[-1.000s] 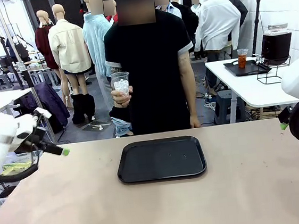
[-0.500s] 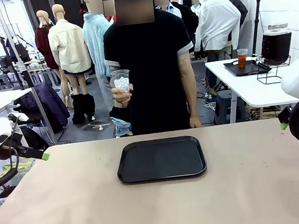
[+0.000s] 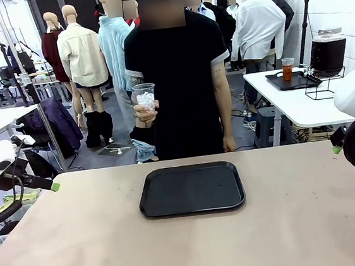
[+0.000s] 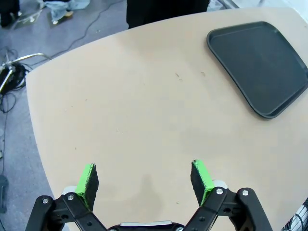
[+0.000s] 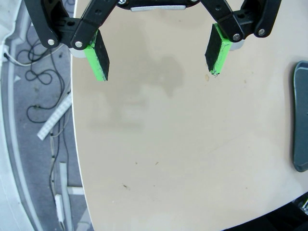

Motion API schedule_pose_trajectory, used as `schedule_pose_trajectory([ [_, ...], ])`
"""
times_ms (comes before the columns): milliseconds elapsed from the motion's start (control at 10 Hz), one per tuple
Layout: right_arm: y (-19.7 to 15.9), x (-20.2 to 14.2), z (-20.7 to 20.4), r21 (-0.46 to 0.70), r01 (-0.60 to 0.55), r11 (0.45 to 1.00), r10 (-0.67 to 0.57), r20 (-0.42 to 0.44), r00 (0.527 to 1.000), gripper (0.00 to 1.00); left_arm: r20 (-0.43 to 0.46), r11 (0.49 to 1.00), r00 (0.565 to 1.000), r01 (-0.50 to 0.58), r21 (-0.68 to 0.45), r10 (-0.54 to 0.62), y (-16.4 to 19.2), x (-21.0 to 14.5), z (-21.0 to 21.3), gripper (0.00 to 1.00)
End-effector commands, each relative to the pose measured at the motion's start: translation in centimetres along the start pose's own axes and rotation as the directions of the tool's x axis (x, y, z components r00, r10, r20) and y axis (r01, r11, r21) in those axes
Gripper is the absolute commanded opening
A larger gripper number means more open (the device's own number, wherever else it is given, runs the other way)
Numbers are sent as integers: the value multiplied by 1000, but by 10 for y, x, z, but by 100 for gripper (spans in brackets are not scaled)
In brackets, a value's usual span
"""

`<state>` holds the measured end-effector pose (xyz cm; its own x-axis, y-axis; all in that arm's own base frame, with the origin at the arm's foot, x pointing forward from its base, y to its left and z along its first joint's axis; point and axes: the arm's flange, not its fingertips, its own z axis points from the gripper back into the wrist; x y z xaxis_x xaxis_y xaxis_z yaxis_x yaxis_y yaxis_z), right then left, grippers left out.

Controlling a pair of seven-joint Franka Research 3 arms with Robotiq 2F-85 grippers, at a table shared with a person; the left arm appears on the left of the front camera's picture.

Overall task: Pour the drink into the iced cup.
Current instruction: Open the gripper to release the iced cup you were holding.

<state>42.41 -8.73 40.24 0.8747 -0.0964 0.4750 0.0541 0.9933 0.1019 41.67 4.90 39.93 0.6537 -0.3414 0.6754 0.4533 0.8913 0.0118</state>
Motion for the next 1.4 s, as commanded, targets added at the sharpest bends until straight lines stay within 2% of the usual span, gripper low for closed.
schedule_pose_trajectory([
  [0,0,1,-1,-8,-6,1000,6,3,1000,100,1,1000,1000,6,-2,-6,0,0,0,100],
  [1300,0,1,-1,-8,-6,1000,6,3,1000,100,1,1000,1000,6,-2,-6,0,0,0,100],
])
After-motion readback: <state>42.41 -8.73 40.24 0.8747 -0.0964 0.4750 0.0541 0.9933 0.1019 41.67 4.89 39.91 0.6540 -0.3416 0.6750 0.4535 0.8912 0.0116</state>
